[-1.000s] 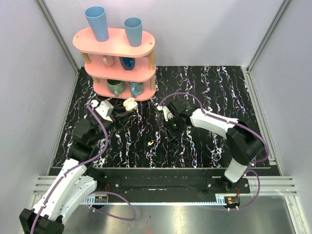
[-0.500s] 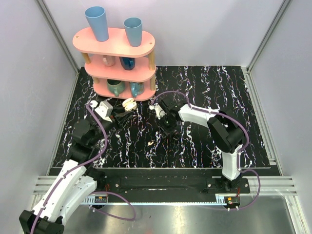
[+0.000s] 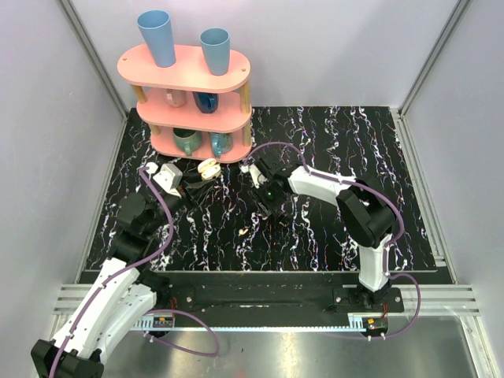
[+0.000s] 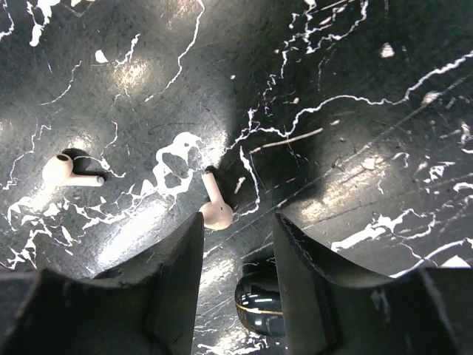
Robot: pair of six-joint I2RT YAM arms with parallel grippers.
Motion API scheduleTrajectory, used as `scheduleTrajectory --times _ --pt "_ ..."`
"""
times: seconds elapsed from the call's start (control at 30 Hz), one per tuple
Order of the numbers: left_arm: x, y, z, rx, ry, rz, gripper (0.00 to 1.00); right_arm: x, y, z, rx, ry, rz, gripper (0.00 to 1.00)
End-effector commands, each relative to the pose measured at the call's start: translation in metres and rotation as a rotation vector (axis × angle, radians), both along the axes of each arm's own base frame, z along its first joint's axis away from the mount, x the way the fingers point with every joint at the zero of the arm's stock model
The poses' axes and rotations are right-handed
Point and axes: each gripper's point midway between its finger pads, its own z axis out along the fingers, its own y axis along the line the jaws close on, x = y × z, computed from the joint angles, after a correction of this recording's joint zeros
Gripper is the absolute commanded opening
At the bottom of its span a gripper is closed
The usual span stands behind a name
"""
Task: Insert the wireless bluetooth earbuds into the charging case
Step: Move the right earbud to the center of the board.
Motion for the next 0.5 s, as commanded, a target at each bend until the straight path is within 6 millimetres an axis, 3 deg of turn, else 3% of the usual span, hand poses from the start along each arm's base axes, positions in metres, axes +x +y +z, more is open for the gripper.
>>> scheduleTrajectory --times 0.0,0.13,0.2,0.33,0.47 --pt "0.001 0.005 0.016 -0.023 -0.049 0.023 0.0 0.013 0.012 0.053 0.096 -0.105 -0.064 0.49" --pt "0.0 0.011 0.023 -0.044 -0.075 0.062 0.0 -0.016 0.031 0.072 0.285 0.014 -0.2 0.41" --pt "0.0 0.013 0.023 -0.047 -0.077 0.071 0.0 -0.015 0.046 0.083 0.38 -0.019 -0.232 0.41" --pt "0.002 0.013 0.02 -0.045 -0.067 0.074 0.0 -0.033 0.055 0.075 0.469 0.095 -0.346 0.3" --pt "0.004 0.012 0.02 -0.045 -0.065 0.074 0.0 -0.034 0.058 0.061 0.467 0.115 -0.424 0.24"
